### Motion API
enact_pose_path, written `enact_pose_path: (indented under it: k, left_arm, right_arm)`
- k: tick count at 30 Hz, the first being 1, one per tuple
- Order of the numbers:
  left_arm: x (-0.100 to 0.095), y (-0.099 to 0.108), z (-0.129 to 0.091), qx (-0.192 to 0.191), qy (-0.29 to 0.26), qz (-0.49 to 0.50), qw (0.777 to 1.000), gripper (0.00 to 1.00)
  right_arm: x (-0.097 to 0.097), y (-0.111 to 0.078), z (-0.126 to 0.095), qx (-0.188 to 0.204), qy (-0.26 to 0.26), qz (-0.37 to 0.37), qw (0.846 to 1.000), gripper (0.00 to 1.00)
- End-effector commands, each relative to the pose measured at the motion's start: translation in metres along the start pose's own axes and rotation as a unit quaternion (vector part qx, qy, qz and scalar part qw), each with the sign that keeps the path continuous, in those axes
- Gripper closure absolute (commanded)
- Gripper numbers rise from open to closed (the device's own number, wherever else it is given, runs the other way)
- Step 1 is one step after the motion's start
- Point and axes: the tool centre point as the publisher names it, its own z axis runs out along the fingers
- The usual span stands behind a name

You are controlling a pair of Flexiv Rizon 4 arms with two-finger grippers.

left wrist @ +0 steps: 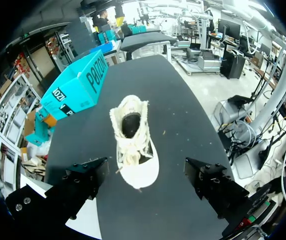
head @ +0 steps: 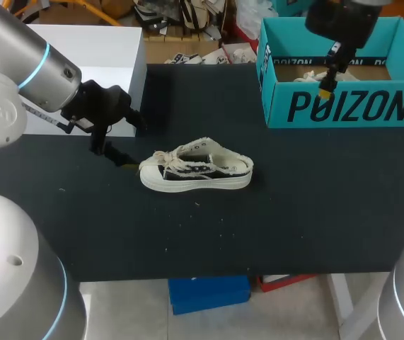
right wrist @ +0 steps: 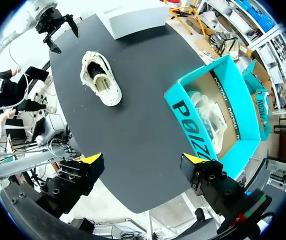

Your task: Take the shoe out of the shoebox, open the shoe tongue, remove and reinsert the insole, then place the shoe into the shoebox

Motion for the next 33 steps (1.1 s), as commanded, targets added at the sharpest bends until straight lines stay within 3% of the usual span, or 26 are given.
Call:
enact_pose_path:
  k: [1,8,17,20,24,29,33]
  left_arm:
    - [0.001,0.001,0.002,0.001,-0.002,0.001,1.000,0.00]
    - [0.001,0.001,0.002,0.001,-0.002,0.001,1.000,0.00]
    - [0.001,0.001,0.002,0.001,-0.002,0.001,1.000,0.00]
    - [0.001,0.001,0.002,0.001,-0.002,0.001,1.000,0.00]
    - [0.001,0.001,0.002,0.001,-0.002,0.001,1.000,0.00]
    - [0.001,0.001,0.002,0.001,-0.002,0.001,1.000,0.00]
    - [0.001,0.001,0.002,0.001,-0.002,0.001,1.000,0.00]
  right_arm:
    - [0.000,-0.001,0.001,-0.002,0.000,0.001,1.000,0.00]
    - [0.004,-0.004,0.007,-0.012,0.005,-0.015,1.000,0.00]
    - [0.024,0.000,0.021,-0.120,-0.023,-0.062,0.991,0.00]
    - [0.037,0.010,0.030,-0.180,-0.016,-0.086,0.980,0.00]
    - [0.053,0.023,0.045,-0.232,-0.001,-0.140,0.963,0.00]
    - [0.068,0.035,0.060,-0.278,0.017,-0.186,0.942,0.00]
    - [0.081,0.047,0.072,-0.322,0.046,-0.234,0.916,0.00]
